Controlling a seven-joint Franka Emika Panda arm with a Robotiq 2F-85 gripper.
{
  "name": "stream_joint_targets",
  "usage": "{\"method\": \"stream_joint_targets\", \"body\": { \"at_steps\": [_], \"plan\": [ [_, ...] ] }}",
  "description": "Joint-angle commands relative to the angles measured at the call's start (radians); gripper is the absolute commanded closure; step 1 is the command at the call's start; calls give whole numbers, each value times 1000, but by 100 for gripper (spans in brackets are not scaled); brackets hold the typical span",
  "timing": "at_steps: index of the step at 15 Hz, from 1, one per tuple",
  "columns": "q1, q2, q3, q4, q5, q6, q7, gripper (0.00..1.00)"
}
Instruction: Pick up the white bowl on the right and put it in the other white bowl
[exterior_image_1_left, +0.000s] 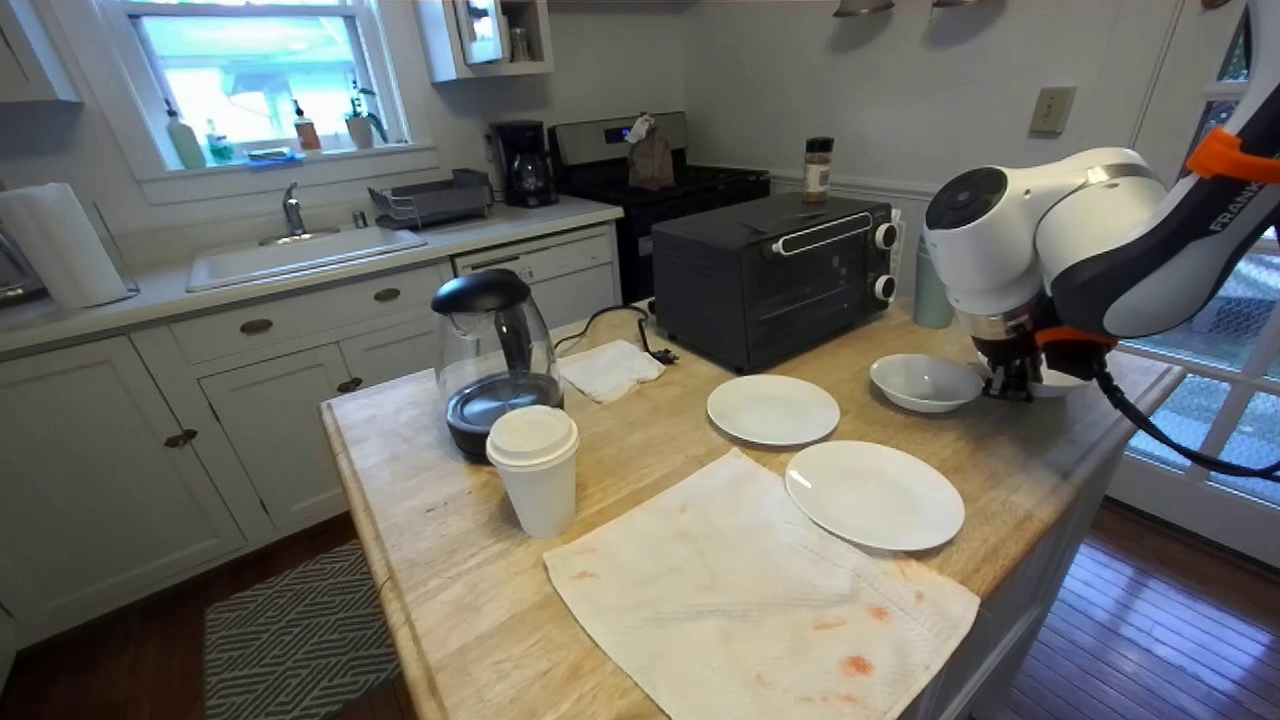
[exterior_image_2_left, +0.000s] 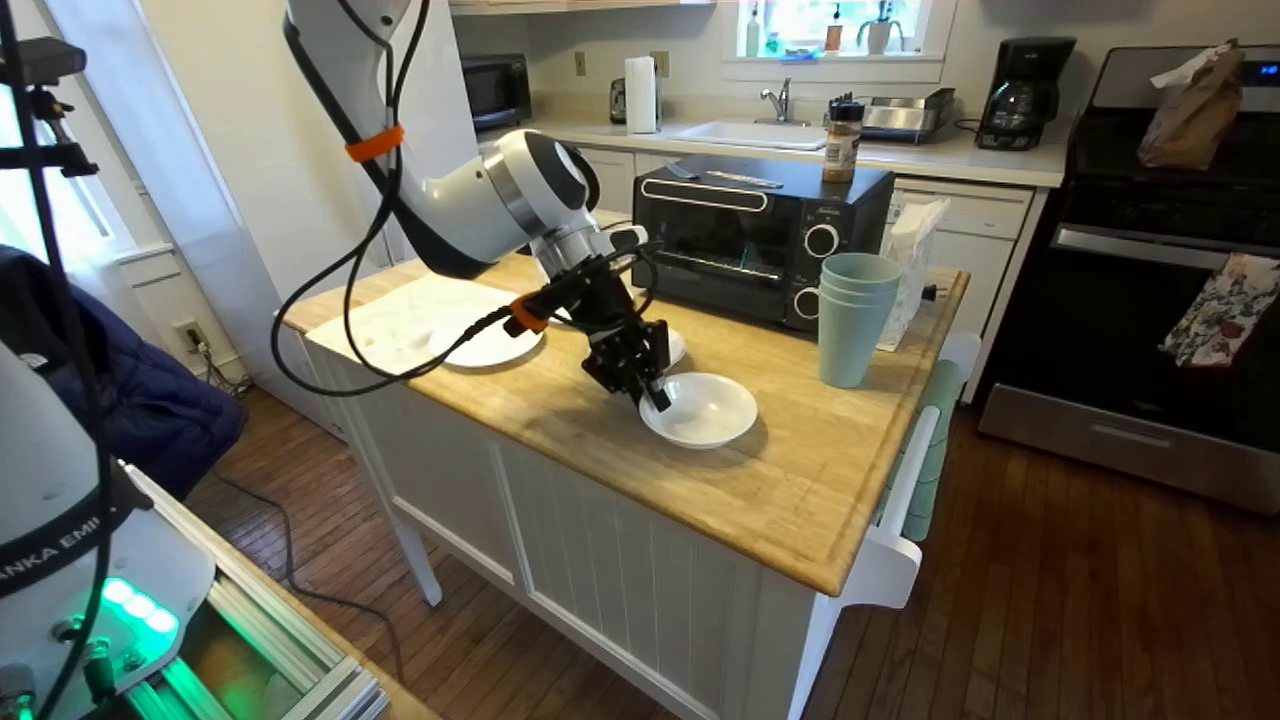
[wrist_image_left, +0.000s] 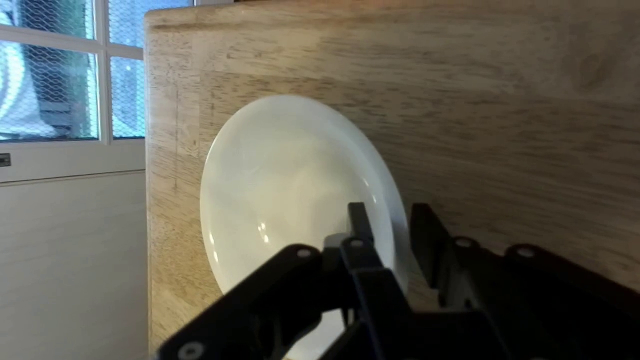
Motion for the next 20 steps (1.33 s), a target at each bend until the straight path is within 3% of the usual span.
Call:
{"method": "stream_joint_targets", "body": {
  "at_steps": [1, 5, 8, 10, 20],
  "plan": [
    [17, 23, -18, 20, 16, -1, 11, 81],
    [18, 29, -21, 24, 14, -1, 17, 77],
    [18, 31, -22, 28, 14, 0, 18, 87],
    [18, 33, -22, 30, 14, 0, 18, 100],
    [23, 18, -26, 28, 2, -3, 23, 98]
  ]
}}
